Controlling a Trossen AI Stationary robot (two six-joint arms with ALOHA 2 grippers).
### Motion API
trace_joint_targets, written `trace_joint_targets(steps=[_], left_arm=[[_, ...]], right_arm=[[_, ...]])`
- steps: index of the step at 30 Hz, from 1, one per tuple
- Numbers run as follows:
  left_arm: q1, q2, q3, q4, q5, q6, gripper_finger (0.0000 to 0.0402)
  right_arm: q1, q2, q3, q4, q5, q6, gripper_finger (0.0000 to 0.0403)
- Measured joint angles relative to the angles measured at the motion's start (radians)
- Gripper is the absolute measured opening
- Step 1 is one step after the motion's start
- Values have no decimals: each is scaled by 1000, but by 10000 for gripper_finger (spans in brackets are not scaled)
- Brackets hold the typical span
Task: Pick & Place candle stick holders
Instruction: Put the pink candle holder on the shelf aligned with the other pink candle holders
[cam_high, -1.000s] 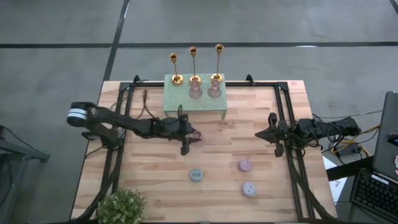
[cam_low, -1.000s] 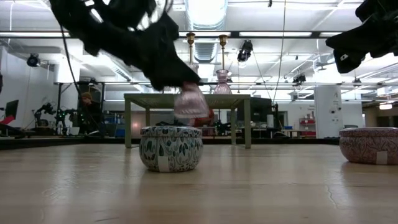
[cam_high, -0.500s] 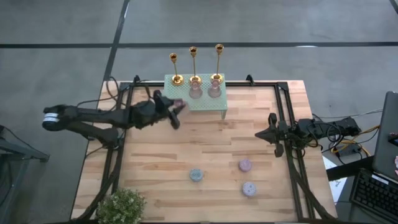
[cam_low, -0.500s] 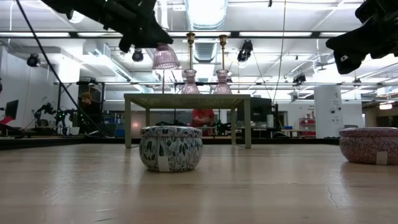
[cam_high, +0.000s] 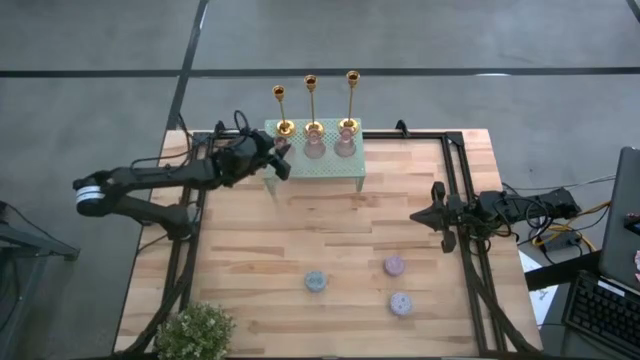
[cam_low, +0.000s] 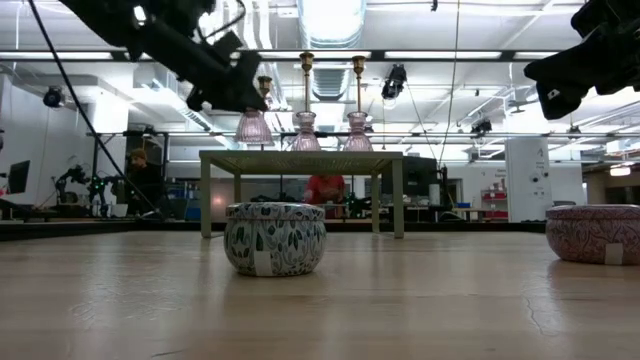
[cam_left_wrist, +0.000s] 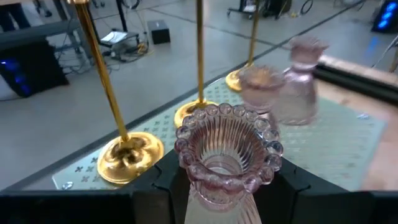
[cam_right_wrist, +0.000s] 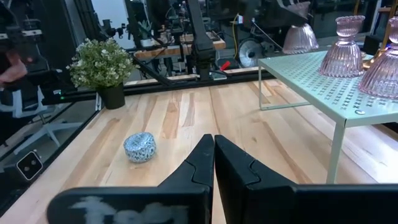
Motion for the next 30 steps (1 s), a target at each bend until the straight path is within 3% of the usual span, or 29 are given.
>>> trace_joint_targets(steps=[11, 30], left_arm=[[45, 138, 51, 15, -20, 31, 144], [60, 157, 54, 40, -21, -31, 149]], right_arm=[[0, 0, 0, 0, 0, 0, 9], [0, 0, 0, 0, 0, 0, 9]])
